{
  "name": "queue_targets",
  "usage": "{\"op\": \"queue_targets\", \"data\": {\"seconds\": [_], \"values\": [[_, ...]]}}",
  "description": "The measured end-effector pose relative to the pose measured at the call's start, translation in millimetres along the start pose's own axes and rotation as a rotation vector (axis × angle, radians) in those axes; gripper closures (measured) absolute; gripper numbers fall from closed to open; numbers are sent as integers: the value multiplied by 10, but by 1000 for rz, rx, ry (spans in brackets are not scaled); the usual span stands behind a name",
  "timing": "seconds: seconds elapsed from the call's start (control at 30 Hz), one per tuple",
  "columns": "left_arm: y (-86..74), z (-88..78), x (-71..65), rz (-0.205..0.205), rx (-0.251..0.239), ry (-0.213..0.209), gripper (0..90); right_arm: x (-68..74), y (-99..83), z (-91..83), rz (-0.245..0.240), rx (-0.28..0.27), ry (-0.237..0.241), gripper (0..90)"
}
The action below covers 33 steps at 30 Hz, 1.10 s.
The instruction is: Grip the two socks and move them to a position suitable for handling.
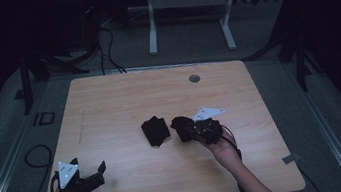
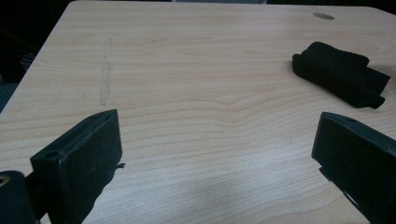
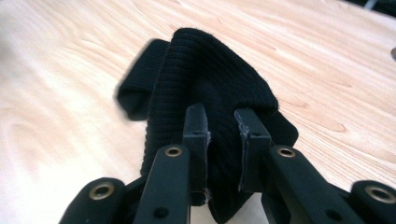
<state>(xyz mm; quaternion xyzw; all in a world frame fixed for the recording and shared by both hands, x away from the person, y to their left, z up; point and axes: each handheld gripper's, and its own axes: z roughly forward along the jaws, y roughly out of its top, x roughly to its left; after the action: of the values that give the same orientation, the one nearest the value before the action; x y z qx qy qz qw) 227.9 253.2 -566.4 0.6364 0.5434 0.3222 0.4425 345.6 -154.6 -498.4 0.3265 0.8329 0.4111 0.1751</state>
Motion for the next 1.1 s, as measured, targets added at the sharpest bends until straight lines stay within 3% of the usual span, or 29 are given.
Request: {"op": "queue_targets", "data": {"seconds": [0.17, 0.23, 0.4, 0.47, 0.53, 0.7, 0.83, 0.93, 1.1], "values": [[7, -4, -27, -8, -46, -30, 22, 143, -70, -292, 6, -34, 30, 771], [13, -8, -46, 0, -50, -26, 40, 207, -137, -399, 15, -38, 38, 770], [36, -8, -102, -23, -44, -67, 40, 270, -344, -532, 48, -33, 36, 769], [41, 5, -137, -16, -15, -100, 40, 298, -442, -521, 52, -10, 32, 769], [44, 16, -195, 21, 4, -120, 39, 327, -534, -485, 62, 19, 33, 769], [71, 13, -311, 63, 20, -141, 27, 396, -741, -397, 95, 63, 22, 764], [61, 22, -338, 62, 30, -157, 27, 478, -856, -307, 77, 104, 10, 764], [59, 24, -352, 53, 31, -178, 27, 478, -914, -209, 90, 136, 9, 762], [49, 51, -387, 66, 51, -214, 27, 508, -921, -166, 88, 120, -1, 752]]}}
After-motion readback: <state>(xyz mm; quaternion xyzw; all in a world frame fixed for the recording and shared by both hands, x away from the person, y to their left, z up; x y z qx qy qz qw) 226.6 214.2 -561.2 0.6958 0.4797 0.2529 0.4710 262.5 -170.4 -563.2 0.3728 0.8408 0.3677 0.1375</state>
